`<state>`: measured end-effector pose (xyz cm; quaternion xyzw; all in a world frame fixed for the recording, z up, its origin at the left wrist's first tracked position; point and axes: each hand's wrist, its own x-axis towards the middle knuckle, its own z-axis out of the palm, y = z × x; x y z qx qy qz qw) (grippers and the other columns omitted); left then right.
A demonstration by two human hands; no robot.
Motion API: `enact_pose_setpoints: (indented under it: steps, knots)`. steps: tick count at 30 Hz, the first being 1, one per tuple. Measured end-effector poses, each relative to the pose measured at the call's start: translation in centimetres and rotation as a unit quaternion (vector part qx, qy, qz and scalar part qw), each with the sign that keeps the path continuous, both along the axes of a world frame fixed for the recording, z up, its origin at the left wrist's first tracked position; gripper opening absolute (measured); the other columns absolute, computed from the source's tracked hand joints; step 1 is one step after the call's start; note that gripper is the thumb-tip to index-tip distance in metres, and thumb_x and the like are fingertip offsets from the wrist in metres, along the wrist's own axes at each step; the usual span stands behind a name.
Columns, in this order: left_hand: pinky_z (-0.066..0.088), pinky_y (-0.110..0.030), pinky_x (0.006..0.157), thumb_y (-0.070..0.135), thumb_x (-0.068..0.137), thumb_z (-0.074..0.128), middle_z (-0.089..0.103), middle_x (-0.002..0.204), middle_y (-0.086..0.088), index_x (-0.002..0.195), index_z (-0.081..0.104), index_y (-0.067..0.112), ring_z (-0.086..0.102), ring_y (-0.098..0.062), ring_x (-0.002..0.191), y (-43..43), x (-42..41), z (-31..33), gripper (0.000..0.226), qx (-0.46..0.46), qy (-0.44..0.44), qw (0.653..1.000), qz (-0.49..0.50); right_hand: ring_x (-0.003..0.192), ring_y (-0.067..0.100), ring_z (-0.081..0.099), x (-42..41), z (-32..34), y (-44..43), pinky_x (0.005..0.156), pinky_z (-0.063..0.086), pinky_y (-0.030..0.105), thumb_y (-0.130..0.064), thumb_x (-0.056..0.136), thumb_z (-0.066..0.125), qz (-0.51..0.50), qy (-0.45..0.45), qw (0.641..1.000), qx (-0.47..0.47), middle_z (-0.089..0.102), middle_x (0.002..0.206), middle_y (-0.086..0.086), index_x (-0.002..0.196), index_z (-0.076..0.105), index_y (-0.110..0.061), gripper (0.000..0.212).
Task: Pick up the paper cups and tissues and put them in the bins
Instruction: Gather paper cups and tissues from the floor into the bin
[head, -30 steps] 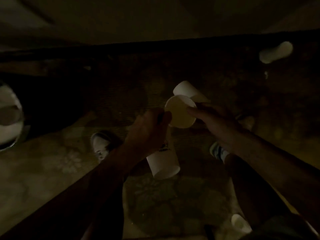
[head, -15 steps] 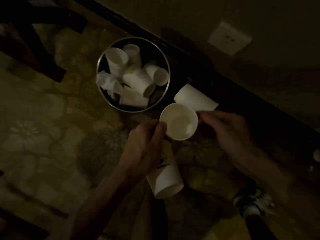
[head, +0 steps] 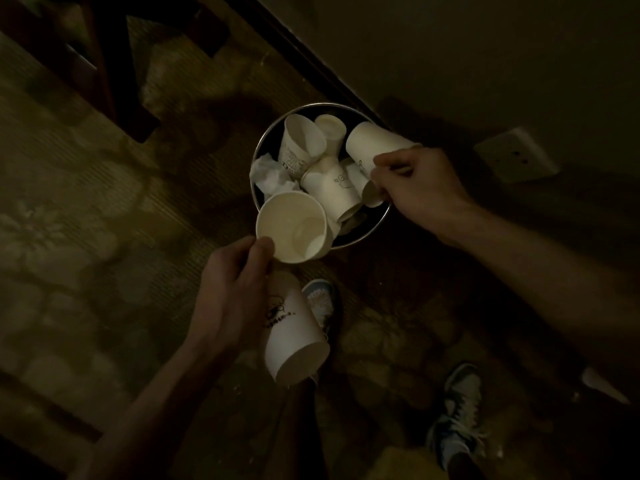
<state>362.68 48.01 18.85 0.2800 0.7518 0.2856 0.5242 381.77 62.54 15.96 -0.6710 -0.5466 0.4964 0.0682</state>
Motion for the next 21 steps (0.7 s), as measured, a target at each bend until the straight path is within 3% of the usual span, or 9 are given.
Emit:
enact_pose_setpoints:
  steps: [3,5,7,10,13,16,21]
  knots:
    - [0.039,-0.04,0.056,0.03,0.101,0.045,0.054,0.072,-0.027,0.08,0.059,-0.002,0.047,-0.027,0.058,-0.1,-0.7,-0.2,0.041,-0.01,-0.007,1.0,0.014,0.099,0.012,0.06,-0.8,-1.2,1.1,0.076,0.043,0.017,-0.025,0.097,0.055,0.034,-0.041,0.998,-0.015,0.065,0.108,0.003,0.107,0.07,-0.013,0.022]
    - [0.04,-0.042,0.057,0.03,0.101,0.045,0.056,0.074,-0.026,0.079,0.06,0.0,0.05,-0.028,0.06,-0.1,-1.3,-0.4,0.04,-0.01,-0.012,1.0,0.015,0.096,0.014,0.059,-1.5,-1.8,1.6,0.077,0.043,0.021,-0.025,0.097,0.052,0.057,-0.075,0.995,-0.022,0.063,0.105,0.006,0.099,0.07,-0.006,0.026]
    - [0.044,-0.045,0.059,0.03,0.101,0.045,0.06,0.076,-0.024,0.082,0.062,0.001,0.056,-0.029,0.064,-0.2,-2.2,-0.6,0.039,-0.014,-0.017,1.0,0.015,0.085,0.013,0.058,-2.3,-2.5,2.0,0.073,0.046,0.023,-0.023,0.097,0.051,0.075,-0.09,0.993,-0.032,0.063,0.092,0.005,0.082,0.068,-0.005,0.029]
    - [0.049,-0.058,0.068,0.031,0.1,0.044,0.062,0.085,-0.03,0.089,0.064,-0.001,0.059,-0.047,0.081,-0.1,-3.4,-1.2,0.039,-0.029,-0.031,0.999,0.018,0.07,0.011,0.057,-3.7,-3.6,2.7,0.056,0.043,0.018,-0.022,0.094,0.052,0.082,-0.099,0.991,-0.041,0.061,0.072,0.002,0.06,0.058,-0.015,0.035]
    - [0.048,-0.058,0.064,0.033,0.101,0.045,0.062,0.084,-0.03,0.087,0.065,0.003,0.06,-0.047,0.079,-0.2,-4.2,-2.0,0.038,-0.033,-0.025,0.999,0.02,0.066,0.012,0.058,-4.8,-4.7,3.7,0.05,0.043,0.015,-0.026,0.095,0.05,0.081,-0.109,0.99,-0.033,0.063,0.075,0.005,0.07,0.064,-0.011,0.032]
    - [0.047,-0.053,0.062,0.035,0.1,0.048,0.06,0.082,-0.031,0.089,0.062,-0.002,0.059,-0.044,0.074,-0.1,-4.5,-2.6,0.042,-0.03,-0.019,0.999,0.02,0.065,0.005,0.055,-5.3,-5.6,4.3,0.04,0.037,0.007,-0.027,0.096,0.049,0.074,-0.088,0.992,-0.048,0.06,0.073,-0.004,0.075,0.064,-0.018,0.028]
    - [0.039,-0.041,0.054,0.031,0.101,0.045,0.054,0.066,-0.019,0.08,0.06,0.0,0.049,-0.026,0.057,0.5,-4.2,-3.2,0.04,-0.03,-0.01,0.999,0.024,0.069,0.007,0.057,-5.8,-5.5,5.3,0.056,0.045,0.02,-0.032,0.095,0.054,0.074,-0.043,0.991,-0.105,0.06,0.076,-0.003,0.102,0.07,-0.013,0.026]
